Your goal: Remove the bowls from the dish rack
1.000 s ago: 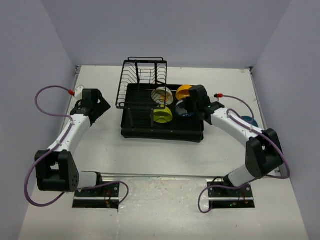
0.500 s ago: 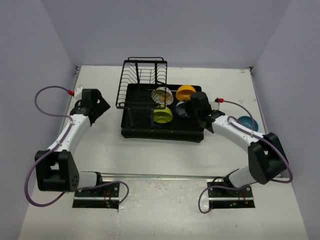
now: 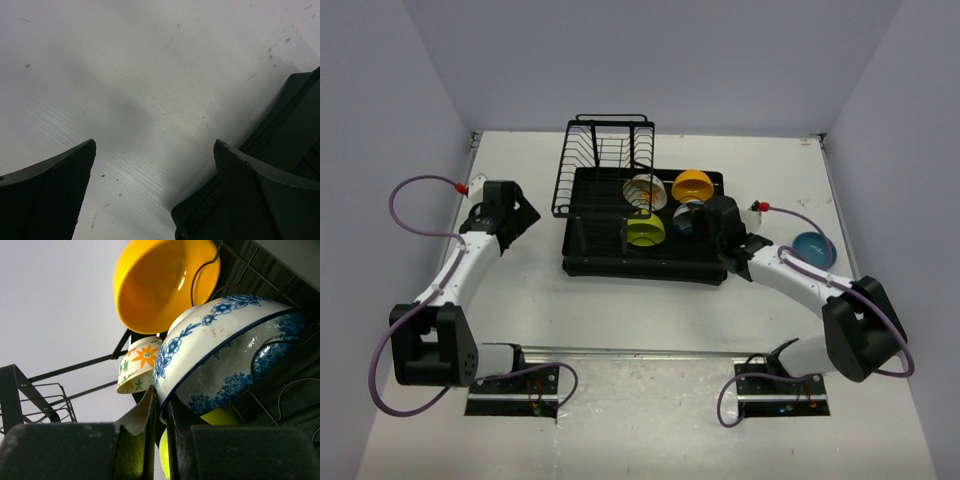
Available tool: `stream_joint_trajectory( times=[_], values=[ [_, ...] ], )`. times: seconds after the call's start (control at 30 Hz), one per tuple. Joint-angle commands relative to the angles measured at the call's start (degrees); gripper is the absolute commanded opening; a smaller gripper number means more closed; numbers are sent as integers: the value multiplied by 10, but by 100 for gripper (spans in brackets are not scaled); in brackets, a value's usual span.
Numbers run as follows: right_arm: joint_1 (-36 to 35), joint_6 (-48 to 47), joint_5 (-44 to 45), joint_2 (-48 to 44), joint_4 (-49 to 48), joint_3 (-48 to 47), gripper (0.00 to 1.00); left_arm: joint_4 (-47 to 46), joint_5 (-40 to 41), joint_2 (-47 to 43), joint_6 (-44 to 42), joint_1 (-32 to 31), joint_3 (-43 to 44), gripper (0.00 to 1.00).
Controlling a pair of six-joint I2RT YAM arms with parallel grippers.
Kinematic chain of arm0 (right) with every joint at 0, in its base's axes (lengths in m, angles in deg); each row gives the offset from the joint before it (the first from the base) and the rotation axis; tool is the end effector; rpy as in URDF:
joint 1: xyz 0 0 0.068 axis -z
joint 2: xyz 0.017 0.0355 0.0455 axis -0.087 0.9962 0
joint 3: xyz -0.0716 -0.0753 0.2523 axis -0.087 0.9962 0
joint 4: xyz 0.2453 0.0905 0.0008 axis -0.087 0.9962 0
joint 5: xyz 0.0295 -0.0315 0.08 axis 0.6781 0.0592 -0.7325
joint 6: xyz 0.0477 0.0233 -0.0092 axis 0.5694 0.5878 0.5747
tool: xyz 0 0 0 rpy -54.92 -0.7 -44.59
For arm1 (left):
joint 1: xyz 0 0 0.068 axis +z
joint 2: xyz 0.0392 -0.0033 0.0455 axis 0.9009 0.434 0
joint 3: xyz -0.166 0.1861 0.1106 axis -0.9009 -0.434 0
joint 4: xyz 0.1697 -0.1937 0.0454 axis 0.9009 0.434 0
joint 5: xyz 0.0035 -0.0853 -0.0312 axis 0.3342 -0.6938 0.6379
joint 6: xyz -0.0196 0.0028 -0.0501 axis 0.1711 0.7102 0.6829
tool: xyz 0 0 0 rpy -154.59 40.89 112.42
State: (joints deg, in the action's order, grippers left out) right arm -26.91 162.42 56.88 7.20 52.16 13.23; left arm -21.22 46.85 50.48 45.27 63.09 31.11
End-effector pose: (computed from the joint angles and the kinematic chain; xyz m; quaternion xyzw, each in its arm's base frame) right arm 0.2654 0.1478 0.2336 0.5502 0.6501 0.3674 0.3737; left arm 0.2734 0.0062 0.2487 -0.3805 0.8419 0.0158 0.3825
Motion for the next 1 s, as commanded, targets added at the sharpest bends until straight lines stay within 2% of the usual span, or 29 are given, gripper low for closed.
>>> stream_joint_trajectory(
  times=[0.0,0.5,0.6,0.77,0.97],
  values=[
    [-4,-29,29,-24,31,-3,0,-5,-2,-21,4,3,-8,100],
    [-4,-78,26,2,17,-77,0,3,3,-26,1,5,2,100],
    [-4,-118,18,13,2,-92,0,0,3,-26,-1,5,-2,100],
    [-4,-151,4,34,-53,-80,0,-9,1,-25,-1,7,-9,100],
    [-5,-161,-3,40,-175,2,0,-24,-2,-22,-4,8,-28,100]
  ],
)
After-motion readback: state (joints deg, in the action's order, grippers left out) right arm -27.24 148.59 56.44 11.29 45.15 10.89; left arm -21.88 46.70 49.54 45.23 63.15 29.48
